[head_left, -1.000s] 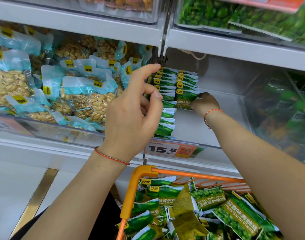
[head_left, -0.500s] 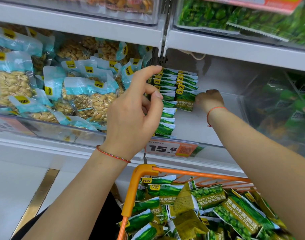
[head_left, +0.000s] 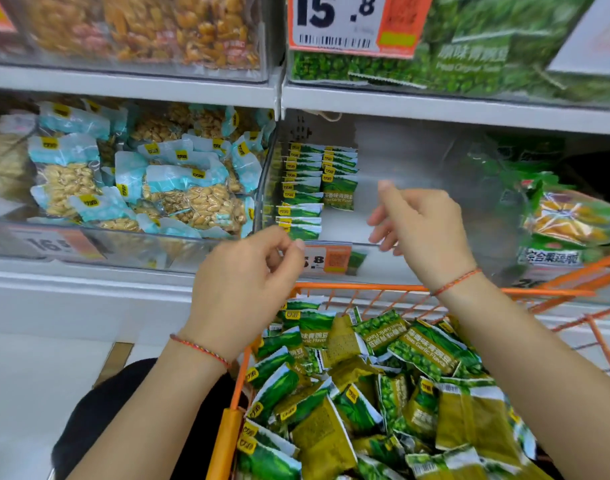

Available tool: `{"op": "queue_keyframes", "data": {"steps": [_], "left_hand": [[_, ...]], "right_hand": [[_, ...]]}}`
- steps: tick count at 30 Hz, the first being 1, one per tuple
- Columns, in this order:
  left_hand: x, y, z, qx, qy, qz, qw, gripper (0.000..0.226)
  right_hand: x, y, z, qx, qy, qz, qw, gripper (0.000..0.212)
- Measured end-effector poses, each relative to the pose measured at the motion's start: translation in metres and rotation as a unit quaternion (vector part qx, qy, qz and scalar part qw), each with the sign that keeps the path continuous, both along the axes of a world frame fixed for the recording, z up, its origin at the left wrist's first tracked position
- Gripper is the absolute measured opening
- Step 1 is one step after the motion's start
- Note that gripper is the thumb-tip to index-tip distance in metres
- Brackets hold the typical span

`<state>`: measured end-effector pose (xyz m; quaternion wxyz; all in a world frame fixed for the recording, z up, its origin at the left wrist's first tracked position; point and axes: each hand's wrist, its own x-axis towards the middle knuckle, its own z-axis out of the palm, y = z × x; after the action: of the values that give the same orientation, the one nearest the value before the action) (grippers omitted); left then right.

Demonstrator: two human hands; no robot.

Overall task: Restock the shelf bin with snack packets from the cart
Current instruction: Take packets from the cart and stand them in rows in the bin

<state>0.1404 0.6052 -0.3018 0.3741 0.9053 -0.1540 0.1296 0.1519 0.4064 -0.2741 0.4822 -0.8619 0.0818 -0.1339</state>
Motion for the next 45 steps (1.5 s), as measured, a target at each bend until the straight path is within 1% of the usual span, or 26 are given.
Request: {"op": "queue_keyframes", "data": {"steps": [1,2,4,5,6,7,9,10,11,14,17,19,20,22,24,26,27,28,30,33,34,36,38,39,42,45], "left_hand": [[-0.005,0.004,-0.002,-0.015,0.014,0.019,1.000,0.030],[-0.009,0.008,-0.006,-0.033,0.028,0.040,0.998,0.031],[-0.016,0.017,-0.014,-0.074,0.042,0.081,0.993,0.033],[-0.020,0.022,-0.019,-0.099,0.048,0.097,0.989,0.033],[-0.023,0.026,-0.026,-0.121,0.055,0.109,0.985,0.030],[-0.026,0.029,-0.033,-0.141,0.063,0.116,0.981,0.024],[-0.031,0.034,-0.046,-0.177,0.089,0.121,0.973,0.015],[-0.033,0.035,-0.051,-0.191,0.106,0.125,0.968,0.014],[-0.034,0.035,-0.055,-0.194,0.117,0.128,0.966,0.014],[-0.036,0.032,-0.061,-0.157,0.118,0.112,0.974,0.012],[-0.035,0.031,-0.058,-0.173,0.105,0.115,0.972,0.015],[-0.036,0.034,-0.052,-0.188,0.104,0.112,0.970,0.016],[-0.037,0.037,-0.048,-0.177,0.101,0.094,0.974,0.013],[-0.042,0.041,-0.040,-0.100,0.093,0.028,0.990,0.010],[-0.047,0.040,-0.030,0.061,0.100,-0.030,0.993,0.011],[-0.050,0.033,-0.024,0.236,0.120,-0.055,0.963,0.022],[-0.050,0.029,-0.023,0.297,0.129,-0.055,0.945,0.030],[-0.049,0.025,-0.024,0.338,0.136,-0.047,0.930,0.034],[-0.048,0.018,-0.026,0.373,0.147,-0.028,0.916,0.032],[-0.045,0.014,-0.031,0.346,0.167,-0.015,0.923,0.023],[-0.045,0.014,-0.032,0.324,0.176,-0.013,0.929,0.021],[-0.045,0.014,-0.034,0.283,0.185,-0.012,0.941,0.017],[-0.045,0.014,-0.036,0.258,0.188,-0.008,0.948,0.014],[-0.045,0.014,-0.036,0.249,0.189,-0.006,0.950,0.014],[-0.044,0.014,-0.039,0.223,0.177,-0.009,0.959,0.013],[-0.045,0.016,-0.042,0.197,0.118,-0.028,0.973,0.013]], "right_hand": [[-0.013,0.006,-0.003,-0.032,0.080,0.043,0.995,0.048],[-0.023,0.009,-0.011,-0.092,0.171,0.093,0.977,0.049],[-0.040,0.014,-0.028,-0.204,0.317,0.169,0.911,0.050],[-0.047,0.016,-0.037,-0.227,0.346,0.189,0.891,0.048],[-0.051,0.017,-0.047,-0.218,0.348,0.195,0.891,0.043],[-0.055,0.018,-0.055,-0.171,0.341,0.185,0.906,0.040],[-0.062,0.026,-0.067,-0.014,0.328,0.149,0.933,0.053],[-0.063,0.030,-0.072,0.046,0.316,0.144,0.937,0.059],[-0.064,0.032,-0.076,0.069,0.305,0.142,0.939,0.064],[-0.067,0.037,-0.087,0.049,0.272,0.129,0.953,0.064],[-0.069,0.040,-0.091,-0.032,0.218,0.069,0.973,0.045],[-0.072,0.042,-0.093,-0.025,0.196,0.046,0.979,0.042],[-0.072,0.042,-0.096,-0.015,0.194,0.038,0.980,0.040],[-0.073,0.044,-0.099,-0.007,0.198,0.026,0.980,0.039],[-0.071,0.046,-0.102,0.011,0.215,0.040,0.976,0.049],[-0.069,0.049,-0.104,0.027,0.226,0.059,0.972,0.056],[-0.069,0.050,-0.104,0.023,0.227,0.057,0.972,0.055],[-0.068,0.049,-0.104,0.016,0.224,0.047,0.973,0.049],[-0.068,0.047,-0.105,0.012,0.218,0.032,0.975,0.035],[-0.070,0.046,-0.107,0.039,0.224,0.101,0.969,0.015],[-0.071,0.048,-0.108,0.047,0.228,0.126,0.964,0.014],[-0.073,0.050,-0.108,0.051,0.230,0.148,0.961,0.021],[-0.072,0.049,-0.107,0.033,0.206,0.148,0.967,0.041],[-0.072,0.049,-0.107,0.028,0.189,0.151,0.970,0.043],[-0.075,0.047,-0.105,0.047,0.170,0.175,0.969,0.029],[-0.075,0.039,-0.105,0.067,0.158,0.179,0.969,0.023]]}}
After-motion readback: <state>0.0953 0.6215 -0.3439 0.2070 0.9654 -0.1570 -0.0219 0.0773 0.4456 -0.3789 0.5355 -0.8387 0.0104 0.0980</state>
